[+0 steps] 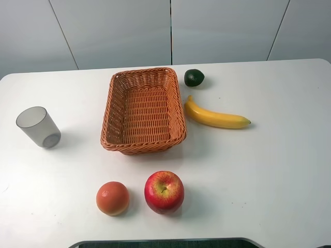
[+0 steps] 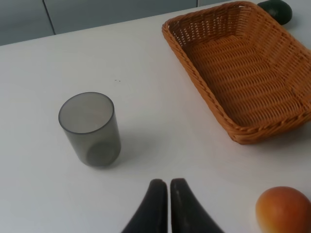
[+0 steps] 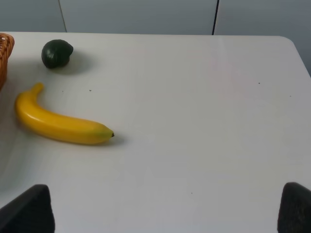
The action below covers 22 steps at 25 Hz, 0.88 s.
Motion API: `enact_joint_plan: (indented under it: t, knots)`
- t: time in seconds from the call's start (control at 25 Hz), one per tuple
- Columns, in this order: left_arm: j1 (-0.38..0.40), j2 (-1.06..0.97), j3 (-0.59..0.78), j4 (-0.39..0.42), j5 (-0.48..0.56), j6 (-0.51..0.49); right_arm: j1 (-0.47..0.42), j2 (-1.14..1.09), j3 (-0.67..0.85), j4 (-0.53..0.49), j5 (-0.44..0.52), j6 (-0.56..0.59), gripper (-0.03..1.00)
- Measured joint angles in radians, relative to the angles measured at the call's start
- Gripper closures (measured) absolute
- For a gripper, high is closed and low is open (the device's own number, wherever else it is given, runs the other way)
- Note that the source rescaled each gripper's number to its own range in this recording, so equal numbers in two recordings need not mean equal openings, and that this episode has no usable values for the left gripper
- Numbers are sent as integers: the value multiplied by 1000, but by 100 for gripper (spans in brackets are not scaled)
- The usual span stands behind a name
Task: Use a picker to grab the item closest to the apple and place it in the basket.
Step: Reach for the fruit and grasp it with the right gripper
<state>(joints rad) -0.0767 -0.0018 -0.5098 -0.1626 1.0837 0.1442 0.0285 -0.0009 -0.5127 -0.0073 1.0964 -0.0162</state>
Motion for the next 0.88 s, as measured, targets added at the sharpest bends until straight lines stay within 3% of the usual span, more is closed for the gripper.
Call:
enact_joint_plan:
  t: [0.64,0.88]
  knots:
    - [0,0,0,0,0,0,0,0,0,0,0,0,-3]
    - [0,0,0,0,0,0,3,87,-68,141,11,-212,-3]
